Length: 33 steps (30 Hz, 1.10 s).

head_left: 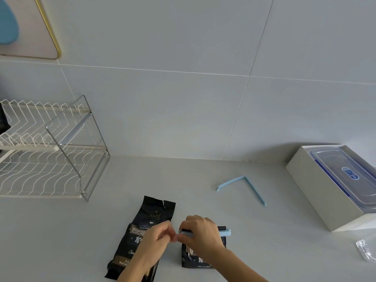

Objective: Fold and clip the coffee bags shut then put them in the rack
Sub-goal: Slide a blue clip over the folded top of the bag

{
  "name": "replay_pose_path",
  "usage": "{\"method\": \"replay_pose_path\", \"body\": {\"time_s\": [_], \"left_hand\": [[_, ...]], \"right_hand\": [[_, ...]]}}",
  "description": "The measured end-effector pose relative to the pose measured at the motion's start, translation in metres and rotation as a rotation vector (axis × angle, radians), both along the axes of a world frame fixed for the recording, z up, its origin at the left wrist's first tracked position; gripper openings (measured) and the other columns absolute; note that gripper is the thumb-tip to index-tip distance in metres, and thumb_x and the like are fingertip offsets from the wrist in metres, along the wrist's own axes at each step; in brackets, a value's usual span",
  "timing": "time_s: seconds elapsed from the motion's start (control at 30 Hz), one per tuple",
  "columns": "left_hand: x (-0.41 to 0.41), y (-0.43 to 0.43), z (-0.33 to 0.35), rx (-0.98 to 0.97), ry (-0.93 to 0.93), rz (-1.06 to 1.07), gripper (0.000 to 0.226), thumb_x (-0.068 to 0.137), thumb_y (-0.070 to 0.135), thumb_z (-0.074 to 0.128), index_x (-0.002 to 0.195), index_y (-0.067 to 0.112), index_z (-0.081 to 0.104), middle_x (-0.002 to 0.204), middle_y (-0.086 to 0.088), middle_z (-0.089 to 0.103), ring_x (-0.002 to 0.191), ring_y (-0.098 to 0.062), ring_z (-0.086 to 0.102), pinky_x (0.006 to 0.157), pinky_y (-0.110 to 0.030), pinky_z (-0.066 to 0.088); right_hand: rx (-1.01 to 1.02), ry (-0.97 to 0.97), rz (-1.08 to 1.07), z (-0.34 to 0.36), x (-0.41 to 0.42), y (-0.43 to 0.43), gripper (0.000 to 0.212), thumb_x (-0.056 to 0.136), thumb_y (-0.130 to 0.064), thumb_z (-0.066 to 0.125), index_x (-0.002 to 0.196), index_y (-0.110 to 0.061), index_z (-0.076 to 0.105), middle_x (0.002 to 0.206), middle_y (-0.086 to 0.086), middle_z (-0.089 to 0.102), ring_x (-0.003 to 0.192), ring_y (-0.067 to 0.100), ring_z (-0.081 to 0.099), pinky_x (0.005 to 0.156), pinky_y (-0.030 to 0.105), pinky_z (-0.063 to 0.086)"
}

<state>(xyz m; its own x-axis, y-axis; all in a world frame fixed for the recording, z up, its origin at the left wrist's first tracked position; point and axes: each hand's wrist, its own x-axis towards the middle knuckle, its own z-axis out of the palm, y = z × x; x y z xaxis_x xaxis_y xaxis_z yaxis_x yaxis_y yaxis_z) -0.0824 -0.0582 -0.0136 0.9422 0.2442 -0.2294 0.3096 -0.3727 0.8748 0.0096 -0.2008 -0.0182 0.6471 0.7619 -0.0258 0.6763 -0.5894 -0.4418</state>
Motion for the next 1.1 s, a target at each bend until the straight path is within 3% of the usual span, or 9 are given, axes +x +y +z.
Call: {"method": "replay_pose_path", "body": {"time_s": [0.1,0.23,0.3,0.43,0.63,0.77,0.87,1.1], "left_hand": [[0.003,-0.002,-0.001,-0.047,0.028,0.002,0.031,0.083,-0.003,0.048,0.063,0.019,0.057,0.058,0.005,0.058,0.060,-0.007,0.048,0.060,-0.019,0.040],[0.003,-0.008,-0.002,-0.218,0.015,0.014,0.011,0.087,0.011,0.058,0.076,0.008,0.059,0.061,0.004,0.059,0.058,0.000,0.053,0.057,-0.011,0.043],[0.003,-0.008,-0.002,-0.273,-0.022,0.035,0.011,0.088,0.014,0.059,0.084,0.003,0.060,0.067,0.002,0.062,0.064,-0.001,0.057,0.061,-0.013,0.047],[0.002,-0.004,-0.002,-0.273,-0.064,0.014,0.006,0.084,0.016,0.065,0.088,0.012,0.065,0.079,0.001,0.069,0.079,-0.011,0.066,0.075,-0.023,0.054],[-0.001,-0.003,-0.005,-0.206,-0.037,-0.039,0.012,0.080,0.017,0.068,0.090,0.022,0.063,0.091,-0.001,0.070,0.087,-0.013,0.067,0.083,-0.030,0.053],[-0.003,-0.008,-0.007,-0.057,-0.064,0.017,0.014,0.076,0.028,0.074,0.081,0.023,0.061,0.082,0.001,0.069,0.078,-0.007,0.067,0.077,-0.032,0.053],[-0.004,-0.008,-0.008,-0.028,-0.084,0.022,0.015,0.073,0.033,0.075,0.073,0.026,0.061,0.075,0.007,0.069,0.073,-0.007,0.065,0.069,-0.031,0.050],[-0.002,-0.002,-0.008,-0.014,-0.070,-0.007,0.014,0.078,0.031,0.071,0.068,0.030,0.061,0.074,0.010,0.067,0.073,-0.009,0.065,0.074,-0.035,0.055]], "right_hand": [[-0.020,-0.030,0.022,-0.001,-0.004,-0.001,0.042,0.083,-0.059,0.046,0.084,-0.021,0.063,0.084,-0.002,0.061,0.076,0.015,0.051,0.066,0.029,0.031],[-0.048,-0.104,0.049,-0.003,-0.005,-0.004,0.034,0.091,-0.049,0.036,0.091,-0.021,0.055,0.092,-0.002,0.060,0.084,0.017,0.053,0.071,0.029,0.029],[-0.055,-0.123,0.067,-0.003,-0.003,-0.005,0.030,0.093,-0.044,0.030,0.095,-0.020,0.049,0.094,-0.001,0.058,0.085,0.019,0.051,0.072,0.029,0.028],[-0.054,-0.128,0.095,-0.002,-0.005,-0.008,0.035,0.089,-0.047,0.019,0.094,-0.021,0.043,0.089,-0.001,0.052,0.077,0.019,0.043,0.069,0.030,0.026],[-0.061,-0.096,0.130,0.002,-0.005,-0.010,0.031,0.084,-0.043,0.026,0.097,-0.021,0.043,0.093,-0.001,0.052,0.081,0.018,0.045,0.071,0.030,0.029],[-0.114,-0.105,0.210,0.010,0.001,-0.014,0.029,0.096,-0.037,0.035,0.114,-0.020,0.049,0.109,0.002,0.057,0.096,0.023,0.053,0.079,0.036,0.041],[-0.095,-0.059,0.209,0.016,0.002,-0.017,0.027,0.096,-0.037,0.040,0.114,-0.022,0.052,0.107,0.001,0.059,0.093,0.025,0.058,0.076,0.038,0.044],[-0.103,-0.006,0.253,0.020,0.002,-0.020,0.028,0.094,-0.035,0.046,0.118,-0.023,0.051,0.109,0.003,0.059,0.094,0.027,0.057,0.079,0.037,0.043]]}}
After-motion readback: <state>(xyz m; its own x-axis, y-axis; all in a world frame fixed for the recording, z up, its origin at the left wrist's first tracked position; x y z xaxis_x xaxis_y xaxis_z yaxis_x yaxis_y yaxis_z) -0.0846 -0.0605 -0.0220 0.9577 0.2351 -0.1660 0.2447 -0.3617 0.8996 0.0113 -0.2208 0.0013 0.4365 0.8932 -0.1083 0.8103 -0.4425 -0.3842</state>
